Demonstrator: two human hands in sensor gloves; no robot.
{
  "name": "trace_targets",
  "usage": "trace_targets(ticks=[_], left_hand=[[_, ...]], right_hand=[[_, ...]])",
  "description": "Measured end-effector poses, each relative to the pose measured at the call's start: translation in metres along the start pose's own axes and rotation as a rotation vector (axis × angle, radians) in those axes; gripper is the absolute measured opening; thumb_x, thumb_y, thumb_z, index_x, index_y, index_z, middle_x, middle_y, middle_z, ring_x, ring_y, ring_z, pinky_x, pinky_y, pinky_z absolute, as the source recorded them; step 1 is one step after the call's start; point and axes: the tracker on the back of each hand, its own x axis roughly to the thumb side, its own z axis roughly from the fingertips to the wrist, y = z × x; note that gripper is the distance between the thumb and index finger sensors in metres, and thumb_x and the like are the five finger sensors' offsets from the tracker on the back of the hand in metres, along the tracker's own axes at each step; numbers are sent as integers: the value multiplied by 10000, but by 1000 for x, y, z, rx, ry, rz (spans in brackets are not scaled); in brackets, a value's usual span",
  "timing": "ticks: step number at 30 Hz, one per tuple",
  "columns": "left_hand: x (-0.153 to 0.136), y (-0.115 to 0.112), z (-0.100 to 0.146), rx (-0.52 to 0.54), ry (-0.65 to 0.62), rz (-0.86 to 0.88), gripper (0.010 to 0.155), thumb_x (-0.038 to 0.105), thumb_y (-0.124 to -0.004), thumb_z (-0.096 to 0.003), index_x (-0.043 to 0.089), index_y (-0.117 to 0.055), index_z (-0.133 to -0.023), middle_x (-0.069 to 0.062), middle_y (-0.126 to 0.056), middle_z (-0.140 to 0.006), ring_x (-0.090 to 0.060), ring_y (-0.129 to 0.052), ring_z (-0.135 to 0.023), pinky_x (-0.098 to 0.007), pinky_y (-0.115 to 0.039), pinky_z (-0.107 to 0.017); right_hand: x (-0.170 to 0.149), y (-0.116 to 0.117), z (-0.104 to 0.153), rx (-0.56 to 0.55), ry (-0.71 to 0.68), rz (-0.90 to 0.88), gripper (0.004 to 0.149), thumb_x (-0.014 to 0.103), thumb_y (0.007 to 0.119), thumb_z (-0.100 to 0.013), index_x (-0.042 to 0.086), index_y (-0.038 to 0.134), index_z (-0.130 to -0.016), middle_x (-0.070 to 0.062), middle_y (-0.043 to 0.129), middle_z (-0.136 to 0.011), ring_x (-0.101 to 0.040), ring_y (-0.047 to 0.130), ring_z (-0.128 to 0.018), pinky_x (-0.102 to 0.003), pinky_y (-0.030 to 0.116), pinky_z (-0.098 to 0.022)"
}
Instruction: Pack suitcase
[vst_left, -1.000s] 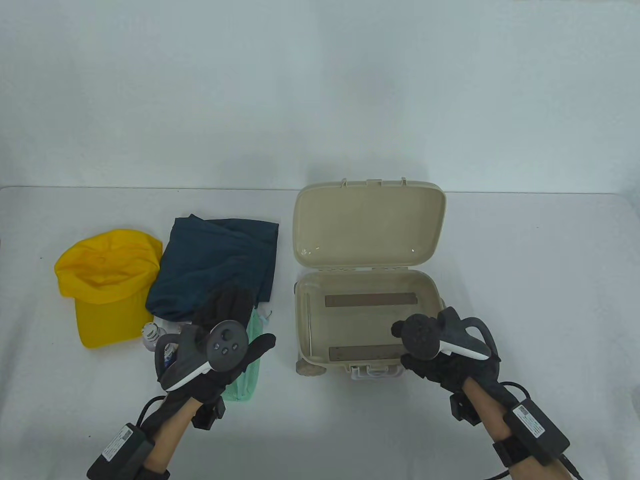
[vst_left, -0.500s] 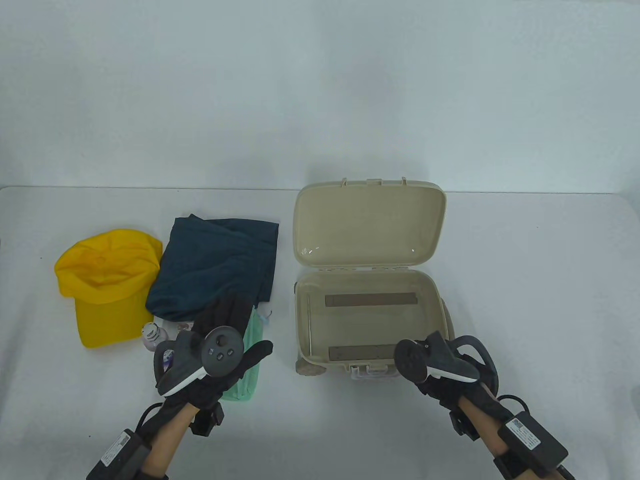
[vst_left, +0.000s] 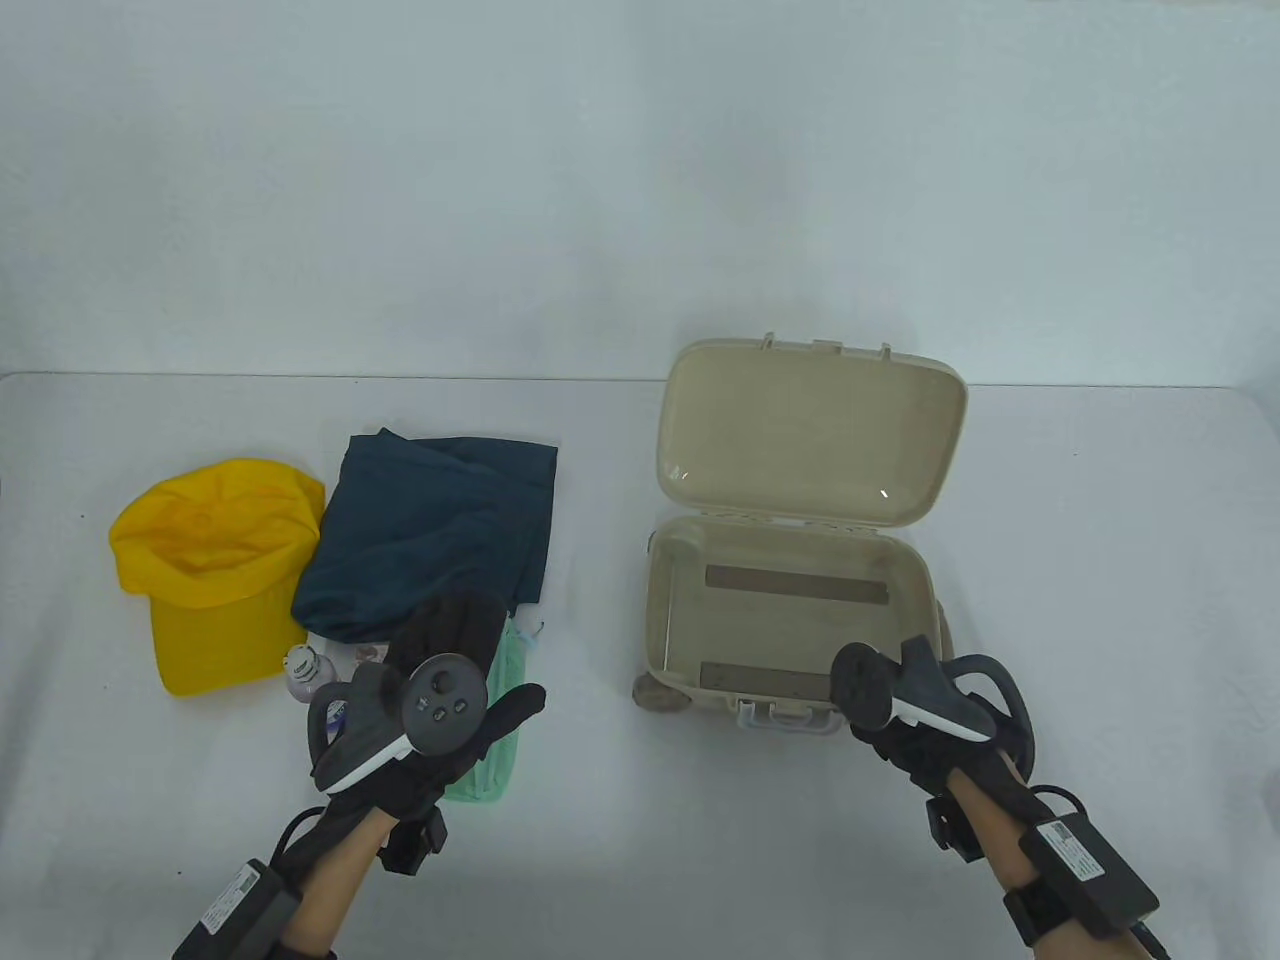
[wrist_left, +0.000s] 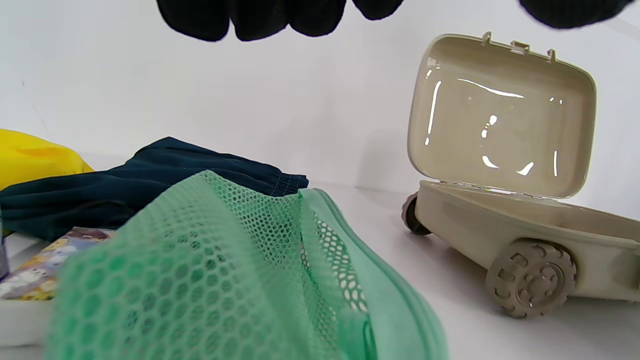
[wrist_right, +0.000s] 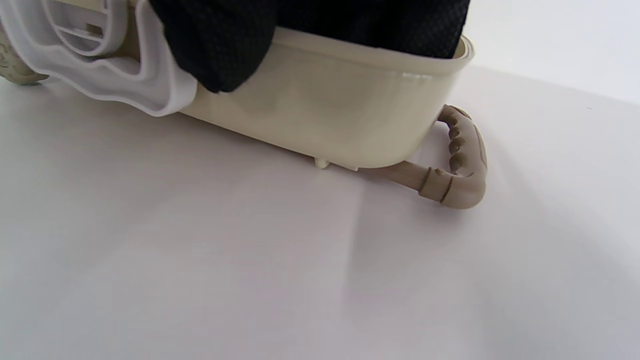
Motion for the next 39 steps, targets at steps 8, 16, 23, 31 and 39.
trace_targets(ticks=[8,16,23,31,39], left_hand=[[-1,0,0,-5,4,0,894,689,-569,-495,204,-237,-1168,-158,-295,-1246,-447,-380,-1154,-586,-465,-805],[-1,-2,0,-17,5,-4,895,687,-570,-494,202,-237,-1168,-160,-292,-1246,-446,-377,-1155,-585,-463,-806],[-1,-2,0,-24,5,-8,895,686,-571,-495,202,-237,-1169,-162,-290,-1246,-449,-375,-1154,-585,-462,-806],[-1,-2,0,-25,5,-2,896,686,-571,-495,199,-238,-1170,-165,-289,-1246,-450,-371,-1154,-586,-460,-806],[-1,-1,0,-18,-2,8,892,685,-571,-495,204,-236,-1168,-163,-288,-1246,-450,-371,-1155,-585,-461,-807]], right_hand=[[-41,7,-3,27,145,-40,494,383,833,-418,346,738,-901,94,906,-873,-153,934,-786,-407,762,-699],[-73,12,-1,50,246,-80,493,378,837,-414,348,743,-898,94,906,-875,-156,929,-795,-407,756,-705],[-90,15,2,63,296,-102,493,376,839,-413,346,746,-897,93,904,-877,-158,929,-794,-409,754,-707],[-92,13,7,92,303,-78,479,344,813,-469,326,717,-938,67,870,-925,-189,894,-845,-435,723,-727],[-56,-49,35,-77,140,-200,690,505,723,-492,243,515,-1095,-36,660,-1124,-324,722,-1025,-539,610,-765]])
